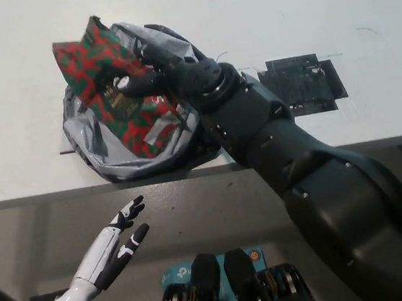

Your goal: The robot uses its right hand to pick up a bag of coffee beans and puts it in the black plastic bag, then the robot grabs the top of the bag and lifts it.

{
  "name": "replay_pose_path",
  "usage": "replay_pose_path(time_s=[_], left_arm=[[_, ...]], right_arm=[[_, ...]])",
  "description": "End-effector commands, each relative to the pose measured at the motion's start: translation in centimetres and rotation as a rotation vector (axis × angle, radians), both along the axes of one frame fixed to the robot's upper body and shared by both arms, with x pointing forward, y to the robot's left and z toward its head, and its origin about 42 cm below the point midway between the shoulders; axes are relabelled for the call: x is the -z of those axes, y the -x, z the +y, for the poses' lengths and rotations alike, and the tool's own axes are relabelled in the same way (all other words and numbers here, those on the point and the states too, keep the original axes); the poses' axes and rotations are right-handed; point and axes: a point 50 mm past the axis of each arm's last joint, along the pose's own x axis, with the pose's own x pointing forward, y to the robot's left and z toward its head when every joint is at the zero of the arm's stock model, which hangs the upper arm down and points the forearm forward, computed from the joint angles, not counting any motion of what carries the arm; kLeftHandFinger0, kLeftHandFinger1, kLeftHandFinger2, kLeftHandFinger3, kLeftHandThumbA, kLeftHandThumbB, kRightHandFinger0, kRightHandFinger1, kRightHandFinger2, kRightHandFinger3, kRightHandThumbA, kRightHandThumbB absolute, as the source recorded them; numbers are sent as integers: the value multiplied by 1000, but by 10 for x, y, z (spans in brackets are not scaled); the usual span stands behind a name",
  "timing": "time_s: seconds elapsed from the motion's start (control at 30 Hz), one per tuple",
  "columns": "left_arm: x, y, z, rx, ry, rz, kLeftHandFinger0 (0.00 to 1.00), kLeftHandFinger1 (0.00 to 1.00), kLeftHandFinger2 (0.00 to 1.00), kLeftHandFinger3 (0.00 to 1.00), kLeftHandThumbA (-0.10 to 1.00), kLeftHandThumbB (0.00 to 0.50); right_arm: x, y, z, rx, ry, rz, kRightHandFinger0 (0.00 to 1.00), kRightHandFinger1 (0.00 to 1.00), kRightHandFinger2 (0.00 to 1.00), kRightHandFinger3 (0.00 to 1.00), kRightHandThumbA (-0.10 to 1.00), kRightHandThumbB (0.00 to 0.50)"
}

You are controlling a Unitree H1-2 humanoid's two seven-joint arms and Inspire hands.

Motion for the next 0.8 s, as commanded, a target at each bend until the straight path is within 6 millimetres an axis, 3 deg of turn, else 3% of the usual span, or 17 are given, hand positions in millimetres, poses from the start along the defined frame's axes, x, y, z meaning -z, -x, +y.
replay_pose_path(time_s=[0.0, 0.07, 0.23, 0.47, 0.57, 0.63, 0.67, 0.7, 0.73, 0.77], left_arm=[[-15, -9, 6, 21, -23, -55, 1000, 1000, 1000, 1000, 1000, 153], [-16, -9, 6, 19, -15, -62, 1000, 1000, 1000, 1000, 1000, 134], [-17, -9, 6, 14, -27, -45, 1000, 1000, 1000, 1000, 1000, 141], [-17, -10, 6, 14, -23, -45, 1000, 1000, 1000, 1000, 1000, 141], [-17, -11, 6, 15, -24, -49, 1000, 1000, 1000, 1000, 1000, 140], [-18, -12, 5, 17, -25, -46, 1000, 1000, 1000, 1000, 1000, 133], [-18, -12, 5, 17, -26, -46, 1000, 1000, 1000, 1000, 1000, 133], [-18, -12, 5, 18, -28, -46, 1000, 1000, 1000, 1000, 1000, 133], [-18, -12, 5, 18, -29, -46, 1000, 1000, 1000, 1000, 1000, 133], [-18, -12, 5, 18, -29, -46, 1000, 1000, 1000, 1000, 1000, 133]], right_arm=[[-37, -7, 2, -9, -32, -144, 5, 422, 727, 621, -100, 187], [-39, -9, -2, -5, -17, -160, 25, 442, 742, 618, -100, 183], [-45, -13, -11, 14, -25, -174, 85, 535, 804, 625, -100, 172], [-52, -18, -20, 28, 12, -214, 14, 441, 710, 565, -100, 188], [-56, -19, -21, 46, 25, -229, 23, 465, 750, 608, -100, 195], [-59, -20, -22, 63, 40, -239, 76, 531, 823, 693, -100, 193], [-59, -20, -22, 66, 45, -241, 93, 533, 807, 674, -100, 194], [-60, -20, -23, 64, 60, -247, 143, 494, 707, 613, -10, 182], [-61, -21, -23, 63, 65, -250, 143, 494, 707, 613, -10, 182], [-62, -21, -23, 56, 92, -245, 446, 665, 807, 737, 145, 199]])
